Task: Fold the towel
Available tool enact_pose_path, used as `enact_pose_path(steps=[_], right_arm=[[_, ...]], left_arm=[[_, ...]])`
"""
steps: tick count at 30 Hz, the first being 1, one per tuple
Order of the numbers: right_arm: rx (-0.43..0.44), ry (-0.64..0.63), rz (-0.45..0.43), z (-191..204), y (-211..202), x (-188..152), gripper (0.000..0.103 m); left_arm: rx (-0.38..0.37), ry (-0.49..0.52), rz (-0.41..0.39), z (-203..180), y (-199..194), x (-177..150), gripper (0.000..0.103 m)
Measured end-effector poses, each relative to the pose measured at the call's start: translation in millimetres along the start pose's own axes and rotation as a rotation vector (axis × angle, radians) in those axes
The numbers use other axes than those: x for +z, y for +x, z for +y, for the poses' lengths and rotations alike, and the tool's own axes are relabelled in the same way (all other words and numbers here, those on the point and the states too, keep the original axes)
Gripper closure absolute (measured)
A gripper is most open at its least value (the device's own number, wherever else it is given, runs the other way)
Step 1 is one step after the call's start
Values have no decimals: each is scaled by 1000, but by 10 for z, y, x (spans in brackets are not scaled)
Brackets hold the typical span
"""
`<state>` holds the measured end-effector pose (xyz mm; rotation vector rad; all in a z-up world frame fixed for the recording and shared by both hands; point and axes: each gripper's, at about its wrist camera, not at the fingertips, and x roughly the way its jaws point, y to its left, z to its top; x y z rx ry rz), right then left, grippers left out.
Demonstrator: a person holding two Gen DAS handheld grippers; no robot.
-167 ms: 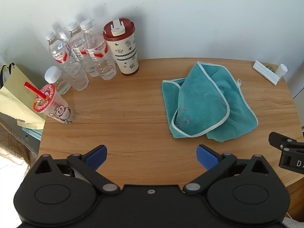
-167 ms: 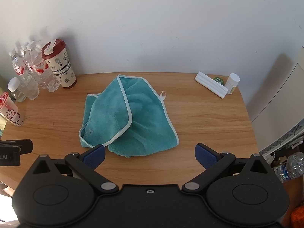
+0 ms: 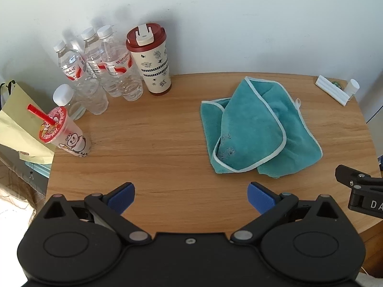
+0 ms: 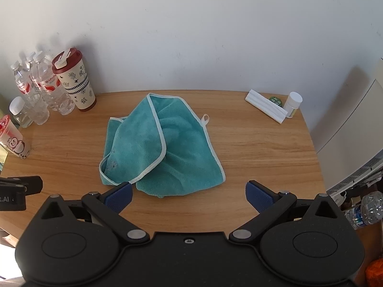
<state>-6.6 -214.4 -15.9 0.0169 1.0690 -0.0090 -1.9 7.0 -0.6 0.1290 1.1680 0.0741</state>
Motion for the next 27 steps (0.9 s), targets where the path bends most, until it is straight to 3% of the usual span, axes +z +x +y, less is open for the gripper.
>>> enact_pose_path(steps=[3, 8, 27], right_arm=[[-3, -1, 5, -6, -1, 6, 1], [-8, -3, 13, -17, 0, 16, 0], [16, -16, 33, -12, 111, 80, 0]], left_arm=[[47, 0, 1, -89, 16, 7, 0], [-5, -1, -10, -69, -18, 10, 0], [6, 19, -35, -143, -3, 86, 0]])
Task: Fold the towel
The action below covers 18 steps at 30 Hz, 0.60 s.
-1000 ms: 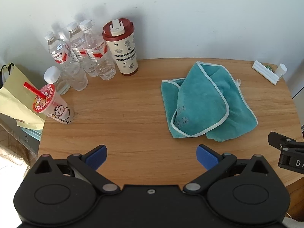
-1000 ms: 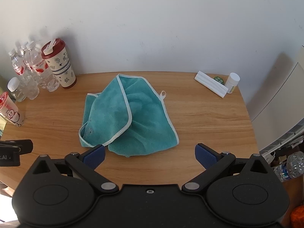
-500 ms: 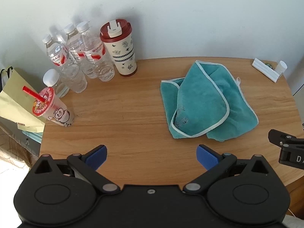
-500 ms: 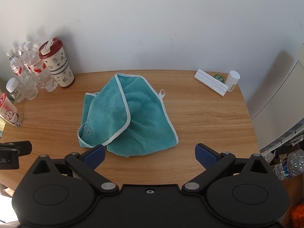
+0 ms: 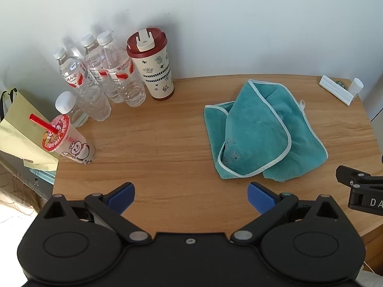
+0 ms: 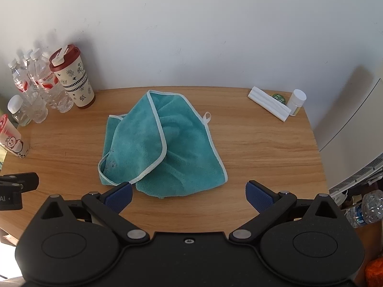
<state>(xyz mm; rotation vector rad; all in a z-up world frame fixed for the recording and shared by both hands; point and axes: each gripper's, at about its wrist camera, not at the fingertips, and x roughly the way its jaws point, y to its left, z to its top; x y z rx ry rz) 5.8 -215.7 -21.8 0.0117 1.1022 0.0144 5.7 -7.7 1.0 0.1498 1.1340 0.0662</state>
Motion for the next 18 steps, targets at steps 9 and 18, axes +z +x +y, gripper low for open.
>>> enact_pose_path(steps=[9, 18], right_arm=[[-1, -10, -2, 46, 7, -2, 1], [-21, 16, 10, 22, 48, 7, 1]], left_arm=[[4, 2, -9, -2, 1, 16, 0], [-5, -6, 4, 6, 40, 51, 0]])
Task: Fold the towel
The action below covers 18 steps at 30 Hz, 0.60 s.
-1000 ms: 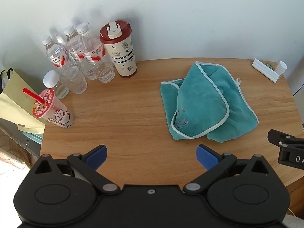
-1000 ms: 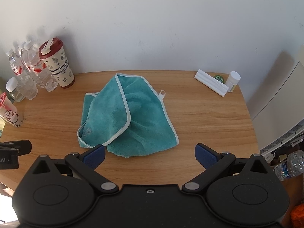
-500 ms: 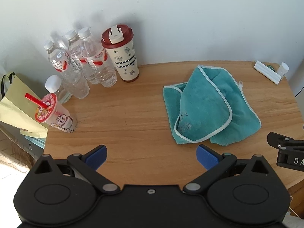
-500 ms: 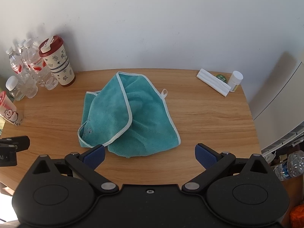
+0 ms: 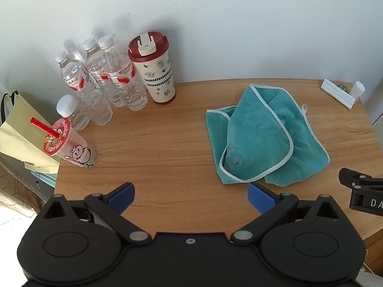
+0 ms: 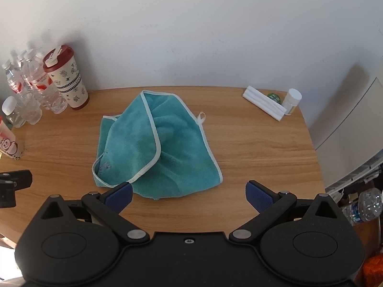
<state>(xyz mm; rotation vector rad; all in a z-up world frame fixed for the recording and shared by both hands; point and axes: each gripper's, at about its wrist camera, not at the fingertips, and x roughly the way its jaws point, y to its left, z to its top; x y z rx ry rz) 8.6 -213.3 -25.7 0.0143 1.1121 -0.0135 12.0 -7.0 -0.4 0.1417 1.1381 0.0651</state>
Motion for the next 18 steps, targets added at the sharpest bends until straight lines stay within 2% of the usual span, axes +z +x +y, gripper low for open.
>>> enact_pose_path(steps=[9, 14, 18], right_arm=[[1, 8, 15, -99, 38, -27, 0], [-8, 16, 22, -29, 62, -14, 0], [-13, 11, 18, -61, 71, -15, 1]], left_arm=[[-8, 11, 23, -65, 63, 9, 0], [-14, 14, 30, -96, 83, 16, 0], [-48, 10, 43, -93, 132, 36, 0]])
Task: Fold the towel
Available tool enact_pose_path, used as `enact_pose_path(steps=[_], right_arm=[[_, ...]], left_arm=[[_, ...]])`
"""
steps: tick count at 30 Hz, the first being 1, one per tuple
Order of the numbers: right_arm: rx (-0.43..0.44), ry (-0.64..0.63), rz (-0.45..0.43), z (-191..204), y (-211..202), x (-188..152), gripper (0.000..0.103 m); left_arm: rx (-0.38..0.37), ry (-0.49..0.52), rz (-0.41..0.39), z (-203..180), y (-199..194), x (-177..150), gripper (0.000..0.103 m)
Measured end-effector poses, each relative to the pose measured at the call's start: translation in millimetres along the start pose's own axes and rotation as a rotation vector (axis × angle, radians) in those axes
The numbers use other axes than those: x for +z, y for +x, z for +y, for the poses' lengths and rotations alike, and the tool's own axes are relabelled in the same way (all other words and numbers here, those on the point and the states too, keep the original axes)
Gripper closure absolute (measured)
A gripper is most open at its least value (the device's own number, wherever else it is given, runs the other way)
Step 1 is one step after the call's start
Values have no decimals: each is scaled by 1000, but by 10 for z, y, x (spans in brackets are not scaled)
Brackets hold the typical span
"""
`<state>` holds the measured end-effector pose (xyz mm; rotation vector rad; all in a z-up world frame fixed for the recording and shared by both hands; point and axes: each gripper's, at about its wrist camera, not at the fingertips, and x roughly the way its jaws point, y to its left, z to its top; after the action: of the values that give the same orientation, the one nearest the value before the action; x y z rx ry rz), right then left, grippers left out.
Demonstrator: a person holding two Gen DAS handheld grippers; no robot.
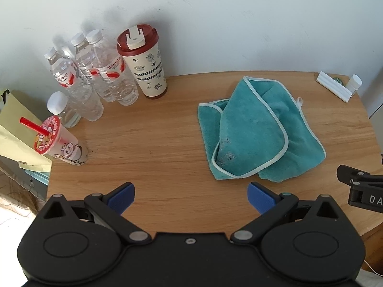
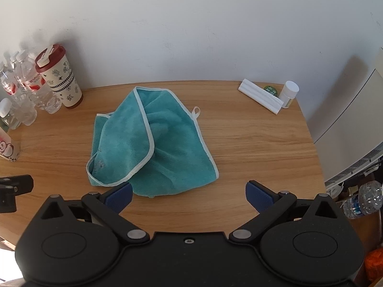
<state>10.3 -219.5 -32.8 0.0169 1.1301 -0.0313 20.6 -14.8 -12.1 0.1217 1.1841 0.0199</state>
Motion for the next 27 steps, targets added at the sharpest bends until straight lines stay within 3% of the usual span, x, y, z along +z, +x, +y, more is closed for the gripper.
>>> enact_pose_path(steps=[6, 10, 14, 16, 21, 24, 27], right_arm=[[12, 84, -37, -223, 40, 32, 1], [23, 130, -57, -477, 193, -25, 2], [24, 116, -52, -629, 362, -103, 19], [29, 102, -37, -655, 438, -156, 20], [50, 97, -31, -781, 552, -215, 22], [56, 85, -18, -865, 623, -233, 23], [54, 76, -10, -952, 679, -245, 23]], left_arm=[[-160, -1, 9, 6, 125, 60, 0], [-218, 75, -38, -124, 197, 119, 0], [-316, 140, -60, -303, 281, 168, 1], [-374, 176, -78, -448, 322, 170, 1], [-399, 303, -137, -796, 527, 152, 1], [-402, 323, -143, -909, 693, 153, 1], [-362, 329, -155, -1017, 890, 137, 14]])
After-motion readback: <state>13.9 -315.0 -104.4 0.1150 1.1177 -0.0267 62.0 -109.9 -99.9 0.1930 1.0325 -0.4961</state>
